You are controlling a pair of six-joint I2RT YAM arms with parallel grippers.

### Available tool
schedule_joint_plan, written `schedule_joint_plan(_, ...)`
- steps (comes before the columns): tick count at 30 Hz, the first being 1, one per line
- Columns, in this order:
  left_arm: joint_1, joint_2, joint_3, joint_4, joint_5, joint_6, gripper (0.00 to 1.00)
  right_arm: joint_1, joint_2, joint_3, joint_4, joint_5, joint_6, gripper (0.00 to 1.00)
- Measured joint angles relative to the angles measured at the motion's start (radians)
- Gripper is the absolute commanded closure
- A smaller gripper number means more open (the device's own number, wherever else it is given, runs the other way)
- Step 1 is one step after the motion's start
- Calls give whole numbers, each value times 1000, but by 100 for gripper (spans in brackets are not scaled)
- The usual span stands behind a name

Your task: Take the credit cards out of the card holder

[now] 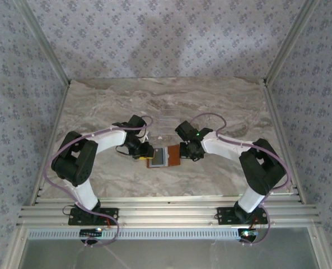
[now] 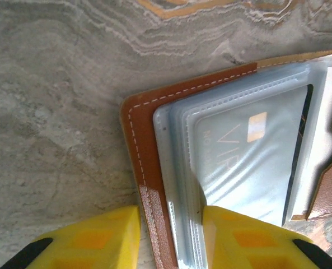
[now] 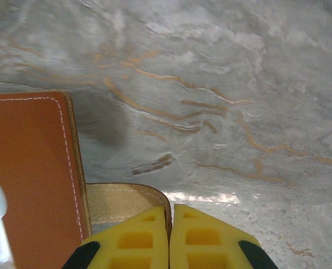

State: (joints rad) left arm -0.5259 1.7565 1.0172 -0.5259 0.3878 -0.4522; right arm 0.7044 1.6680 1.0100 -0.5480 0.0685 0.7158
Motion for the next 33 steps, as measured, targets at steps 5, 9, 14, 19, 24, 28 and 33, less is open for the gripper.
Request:
schedule_joint_plan(5,-6,0,-3,23,6,0,69,7,29,-11,-21,37,32,78)
schedule_joint_plan(9,-6,0,-4,27,8,0,69,10,4,-11,-79,88,47,65)
schedule_joint_plan(14,-6,0,-6,31,15,-1,69,19,-101,16,-129,92,50,60)
schedule_joint_plan(19,-6,0,-6,30,17,-1,69,47,-143,103,-164,86,50,60)
schedule_joint_plan(24,-6,0,-6,30,17,-1,69,69,-140,164,-151,2,31,62)
schedule_joint_plan(28,-6,0,-6,30,17,-1,70,80,-111,193,-94,-100,25,64)
schedule_joint_plan(33,-6,0,-6,29,16,-1,70,90,-37,200,-14,-205,22,67)
